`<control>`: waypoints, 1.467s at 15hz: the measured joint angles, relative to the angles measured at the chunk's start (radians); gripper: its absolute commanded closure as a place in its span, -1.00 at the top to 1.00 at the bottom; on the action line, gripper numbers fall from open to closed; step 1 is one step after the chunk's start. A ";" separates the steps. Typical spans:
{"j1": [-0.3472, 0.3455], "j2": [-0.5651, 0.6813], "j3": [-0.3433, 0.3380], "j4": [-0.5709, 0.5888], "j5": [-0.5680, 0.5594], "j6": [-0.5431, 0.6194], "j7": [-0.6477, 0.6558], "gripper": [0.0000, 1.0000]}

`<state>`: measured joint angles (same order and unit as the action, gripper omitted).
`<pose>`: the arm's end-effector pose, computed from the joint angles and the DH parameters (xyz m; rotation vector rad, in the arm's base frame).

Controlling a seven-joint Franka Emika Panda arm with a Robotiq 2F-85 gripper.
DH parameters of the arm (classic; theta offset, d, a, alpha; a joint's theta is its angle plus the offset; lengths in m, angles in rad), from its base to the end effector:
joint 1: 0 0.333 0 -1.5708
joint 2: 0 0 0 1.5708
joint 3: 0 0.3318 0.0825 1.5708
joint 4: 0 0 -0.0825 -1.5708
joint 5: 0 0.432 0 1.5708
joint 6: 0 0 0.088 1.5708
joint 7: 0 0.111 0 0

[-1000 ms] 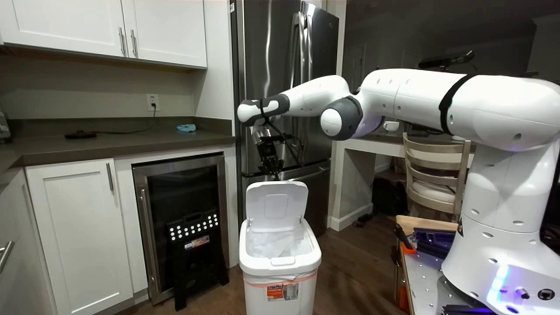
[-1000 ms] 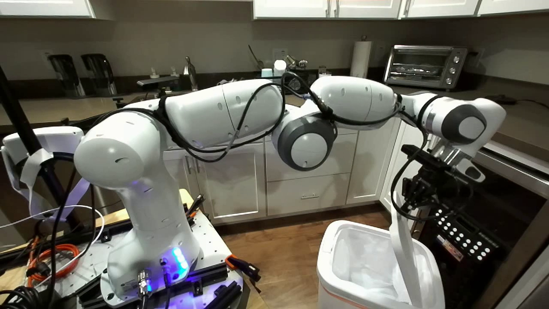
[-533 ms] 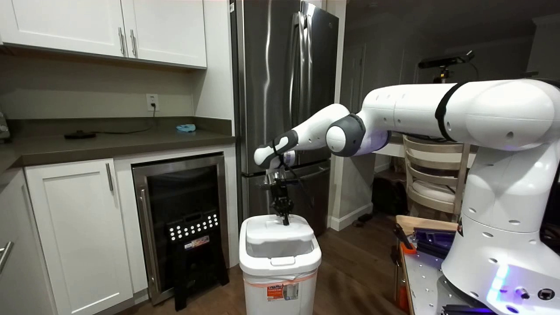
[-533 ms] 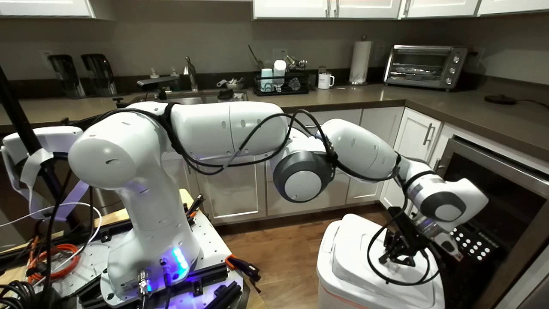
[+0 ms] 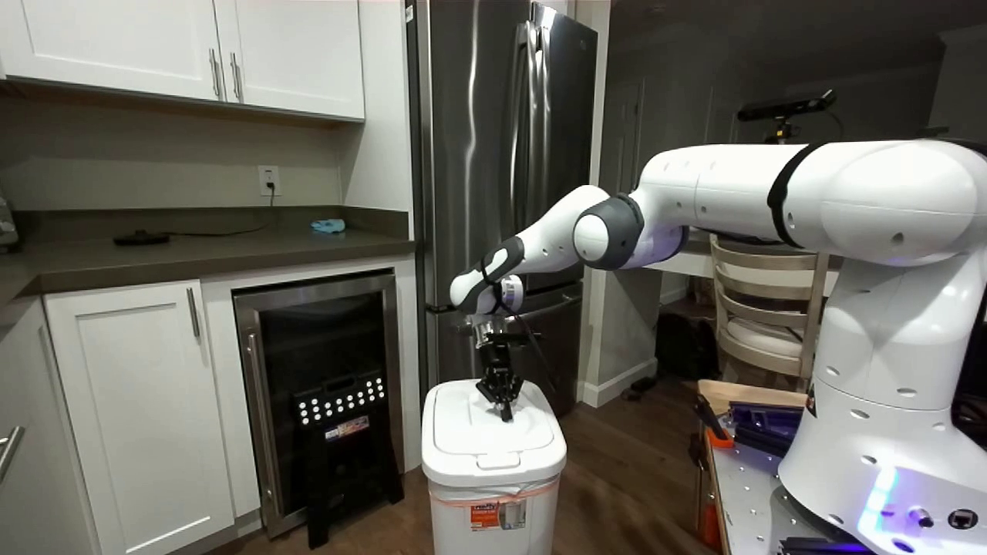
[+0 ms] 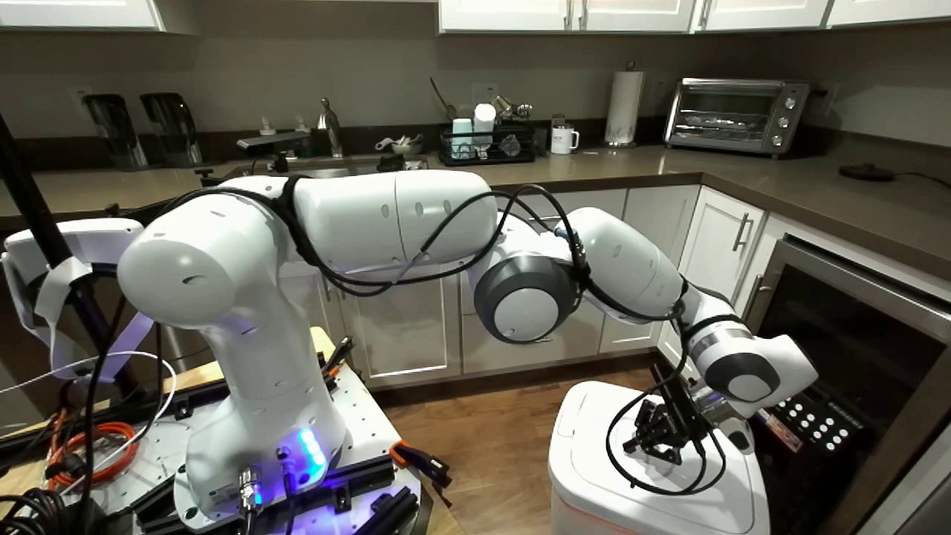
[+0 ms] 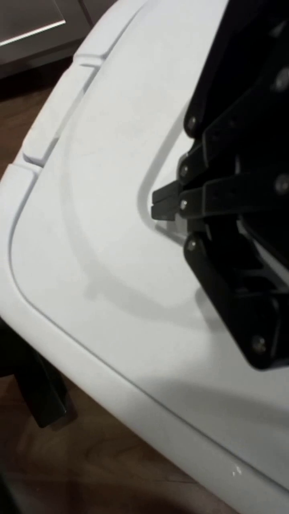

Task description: Close the bin

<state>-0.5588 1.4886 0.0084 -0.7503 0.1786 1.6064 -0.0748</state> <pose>0.6346 -0.3697 -0.0649 -2.5766 0.7208 0.7552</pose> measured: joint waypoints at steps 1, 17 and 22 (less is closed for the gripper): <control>0.010 -0.005 0.002 0.000 -0.001 -0.014 0.000 -0.95; 0.150 -0.578 -0.012 -0.346 -0.078 0.033 -0.125 -0.95; 0.144 -0.795 -0.013 -0.561 -0.091 0.135 -0.258 -0.95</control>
<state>-0.4153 0.6939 -0.0044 -1.3110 0.0872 1.7411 -0.3323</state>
